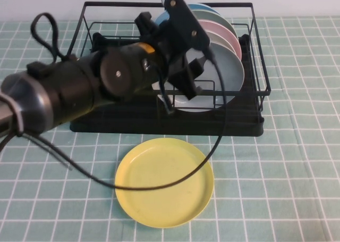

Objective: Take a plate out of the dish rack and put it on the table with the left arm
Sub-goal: Grasp the plate from the shelf

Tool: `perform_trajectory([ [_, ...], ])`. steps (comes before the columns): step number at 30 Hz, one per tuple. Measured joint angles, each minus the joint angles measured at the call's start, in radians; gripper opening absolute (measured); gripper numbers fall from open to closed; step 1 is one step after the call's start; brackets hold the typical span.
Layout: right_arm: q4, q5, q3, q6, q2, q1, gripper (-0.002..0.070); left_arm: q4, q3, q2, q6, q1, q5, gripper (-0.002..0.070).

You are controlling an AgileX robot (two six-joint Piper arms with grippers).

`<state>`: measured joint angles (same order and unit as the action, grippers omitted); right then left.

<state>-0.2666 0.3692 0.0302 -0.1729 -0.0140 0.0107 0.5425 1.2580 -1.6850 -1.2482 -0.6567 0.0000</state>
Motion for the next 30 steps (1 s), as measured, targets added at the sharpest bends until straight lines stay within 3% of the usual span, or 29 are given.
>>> perform_trajectory([
  [30,0.0,0.0,0.0,0.0,0.0,0.0,-0.0018,0.048,0.091,-0.132,0.086,0.068,0.029,0.0404],
])
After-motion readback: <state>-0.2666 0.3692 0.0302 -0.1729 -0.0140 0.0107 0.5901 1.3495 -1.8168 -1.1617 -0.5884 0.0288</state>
